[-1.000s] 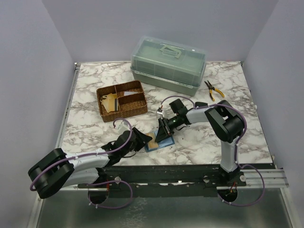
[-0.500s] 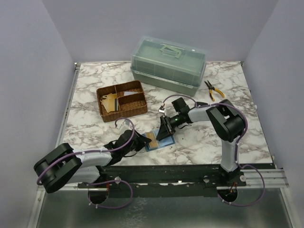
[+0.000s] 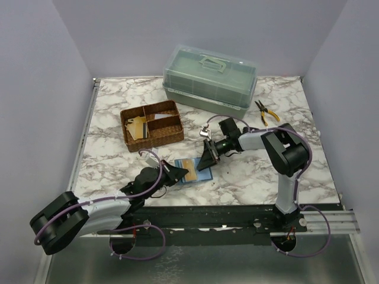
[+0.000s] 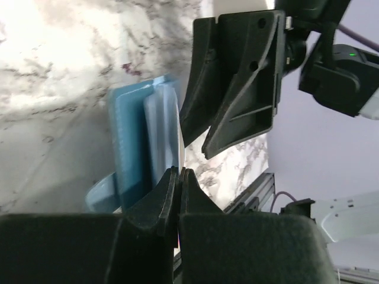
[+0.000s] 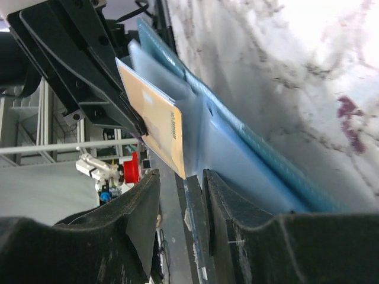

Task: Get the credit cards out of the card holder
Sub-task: Remove the credit card from the card holder.

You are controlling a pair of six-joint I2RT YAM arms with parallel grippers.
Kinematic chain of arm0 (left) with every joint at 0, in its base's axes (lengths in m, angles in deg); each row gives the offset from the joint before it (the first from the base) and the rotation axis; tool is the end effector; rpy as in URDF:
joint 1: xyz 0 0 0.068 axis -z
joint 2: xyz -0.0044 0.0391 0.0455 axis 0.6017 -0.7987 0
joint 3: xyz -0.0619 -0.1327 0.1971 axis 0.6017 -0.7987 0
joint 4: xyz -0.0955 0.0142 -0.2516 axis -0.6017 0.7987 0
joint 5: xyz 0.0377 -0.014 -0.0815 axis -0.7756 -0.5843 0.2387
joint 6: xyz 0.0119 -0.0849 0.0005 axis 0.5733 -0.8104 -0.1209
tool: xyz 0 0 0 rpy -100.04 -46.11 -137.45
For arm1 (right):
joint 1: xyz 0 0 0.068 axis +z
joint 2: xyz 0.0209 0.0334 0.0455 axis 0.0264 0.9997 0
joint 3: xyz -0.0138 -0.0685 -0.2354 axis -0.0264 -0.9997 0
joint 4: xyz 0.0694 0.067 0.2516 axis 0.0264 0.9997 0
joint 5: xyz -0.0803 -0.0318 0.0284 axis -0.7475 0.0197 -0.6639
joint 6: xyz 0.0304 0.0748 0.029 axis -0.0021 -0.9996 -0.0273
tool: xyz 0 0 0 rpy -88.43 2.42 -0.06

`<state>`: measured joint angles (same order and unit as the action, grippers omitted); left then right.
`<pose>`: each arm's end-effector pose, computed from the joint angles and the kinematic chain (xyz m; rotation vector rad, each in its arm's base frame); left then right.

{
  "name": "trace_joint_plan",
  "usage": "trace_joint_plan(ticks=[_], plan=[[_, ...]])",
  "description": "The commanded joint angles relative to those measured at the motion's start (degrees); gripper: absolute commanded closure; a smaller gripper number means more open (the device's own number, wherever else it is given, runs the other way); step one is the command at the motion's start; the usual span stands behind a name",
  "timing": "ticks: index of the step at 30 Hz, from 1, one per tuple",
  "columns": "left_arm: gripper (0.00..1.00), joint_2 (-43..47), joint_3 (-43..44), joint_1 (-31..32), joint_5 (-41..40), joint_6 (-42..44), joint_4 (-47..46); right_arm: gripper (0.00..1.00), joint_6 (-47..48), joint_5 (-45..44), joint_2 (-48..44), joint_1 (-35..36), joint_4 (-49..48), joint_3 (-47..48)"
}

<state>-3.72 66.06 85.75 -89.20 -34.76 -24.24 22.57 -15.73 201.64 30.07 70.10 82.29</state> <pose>0.1630 -0.1731 0.0976 -0.4210 2.0398 -1.2405 0.2782 0.2333 0.0634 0.6473 -2.3488 -1.8653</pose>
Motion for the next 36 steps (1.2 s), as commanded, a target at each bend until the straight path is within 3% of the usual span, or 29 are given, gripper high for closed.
trace_joint_plan(ticks=[1, 16, 23, 29, 36], plan=[[1.00, 4.26, -1.47, -0.05, 1.53, 4.11, -5.80, 0.59, -2.58, 6.28, -3.86, 0.26, -5.56, -1.45], [1.00, -1.57, 0.09, -0.04, 4.81, 4.00, -15.73, 0.64, -8.45, 10.47, -6.36, 0.22, -12.79, -3.26], [1.00, 0.69, -1.19, -0.01, 3.54, 3.68, -17.07, 0.63, -3.76, 3.27, -6.42, -0.10, -6.10, -1.98], [1.00, 1.93, -1.64, -0.06, 3.69, 3.41, -17.06, 0.61, -2.96, 2.15, -6.44, -0.35, -5.33, -1.89], [1.00, 0.96, -0.76, 0.01, 4.31, 3.72, -17.67, 0.63, -7.42, 9.08, -6.78, -0.31, -11.74, -3.33]])
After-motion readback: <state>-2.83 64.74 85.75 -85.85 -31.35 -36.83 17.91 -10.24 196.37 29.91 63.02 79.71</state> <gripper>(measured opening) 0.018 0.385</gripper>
